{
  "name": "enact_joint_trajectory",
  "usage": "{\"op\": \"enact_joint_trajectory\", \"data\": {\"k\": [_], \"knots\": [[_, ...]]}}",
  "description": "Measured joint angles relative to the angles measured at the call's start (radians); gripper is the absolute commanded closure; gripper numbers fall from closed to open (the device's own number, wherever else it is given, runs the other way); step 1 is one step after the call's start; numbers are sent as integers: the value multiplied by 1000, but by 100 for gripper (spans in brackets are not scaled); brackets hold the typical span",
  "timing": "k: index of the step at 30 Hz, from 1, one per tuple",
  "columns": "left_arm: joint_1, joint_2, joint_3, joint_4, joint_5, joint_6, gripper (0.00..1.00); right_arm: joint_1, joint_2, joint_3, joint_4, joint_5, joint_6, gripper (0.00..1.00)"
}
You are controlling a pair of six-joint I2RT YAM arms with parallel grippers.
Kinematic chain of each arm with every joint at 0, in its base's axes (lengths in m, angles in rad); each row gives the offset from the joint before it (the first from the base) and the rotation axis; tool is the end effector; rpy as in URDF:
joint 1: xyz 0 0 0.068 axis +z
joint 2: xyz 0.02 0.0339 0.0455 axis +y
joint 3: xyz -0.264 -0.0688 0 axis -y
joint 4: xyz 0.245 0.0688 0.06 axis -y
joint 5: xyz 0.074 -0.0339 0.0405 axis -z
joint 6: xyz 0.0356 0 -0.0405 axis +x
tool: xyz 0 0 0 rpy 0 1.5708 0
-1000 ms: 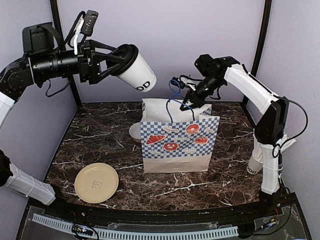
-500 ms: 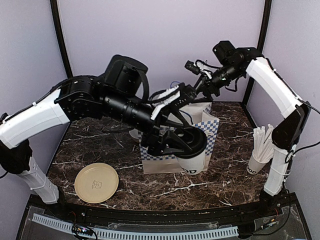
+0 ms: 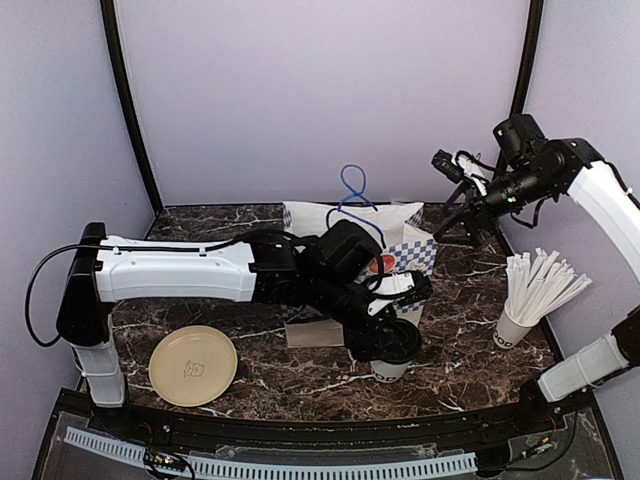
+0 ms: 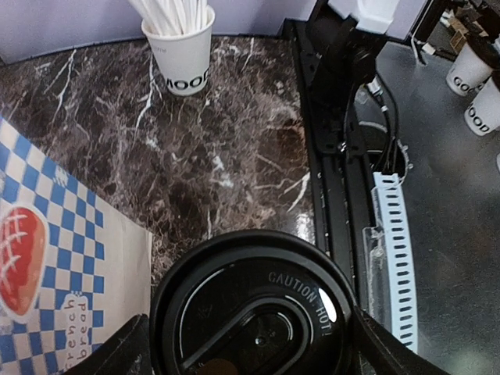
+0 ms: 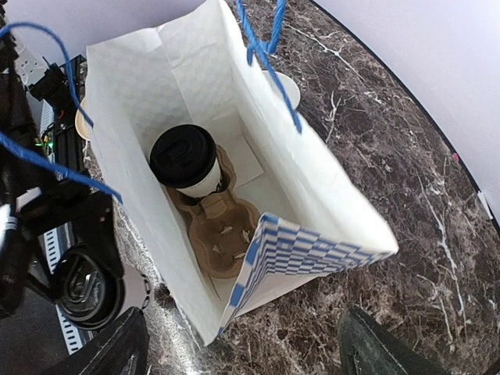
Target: Pack the takeout coffee
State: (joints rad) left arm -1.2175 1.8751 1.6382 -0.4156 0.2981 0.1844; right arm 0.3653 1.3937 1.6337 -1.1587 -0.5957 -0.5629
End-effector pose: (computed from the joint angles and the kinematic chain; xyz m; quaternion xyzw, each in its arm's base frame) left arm 0.1415 -0.4138 0.3006 0.6220 0.6350 -0.3322 0.3153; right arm 0.2357 0.1115 0.4077 -0.4894 0.7677 0.2464 0.3321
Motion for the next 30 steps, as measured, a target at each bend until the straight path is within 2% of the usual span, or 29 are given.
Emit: {"op": "enact_joint_trajectory", "data": {"k": [4, 8, 10, 12, 13, 20, 25, 30], "knots": [[0, 55, -64, 83, -45, -13, 26, -8, -127, -151, 16, 19, -3, 17], [0, 89, -90, 158, -56, -25, 22, -10, -190, -233, 29, 26, -21, 18], [0, 96, -101, 191, -56, -32, 17, -10, -200, -256, 30, 23, -39, 18], [0, 100, -109, 211, -56, -38, 3, -10, -202, -274, 29, 14, -59, 18], [0, 102, -110, 218, -55, -42, 2, -10, -201, -282, 26, 11, -69, 18], [-2, 109, -99, 210, -54, -39, 1, 9, -201, -315, -8, 9, -113, 18], [-16, 105, -36, 150, -54, -19, 1, 53, -225, -358, -23, 24, -137, 20], [-45, 3, -24, 94, -28, 7, 1, 146, -257, -457, -39, 84, -164, 22]]}}
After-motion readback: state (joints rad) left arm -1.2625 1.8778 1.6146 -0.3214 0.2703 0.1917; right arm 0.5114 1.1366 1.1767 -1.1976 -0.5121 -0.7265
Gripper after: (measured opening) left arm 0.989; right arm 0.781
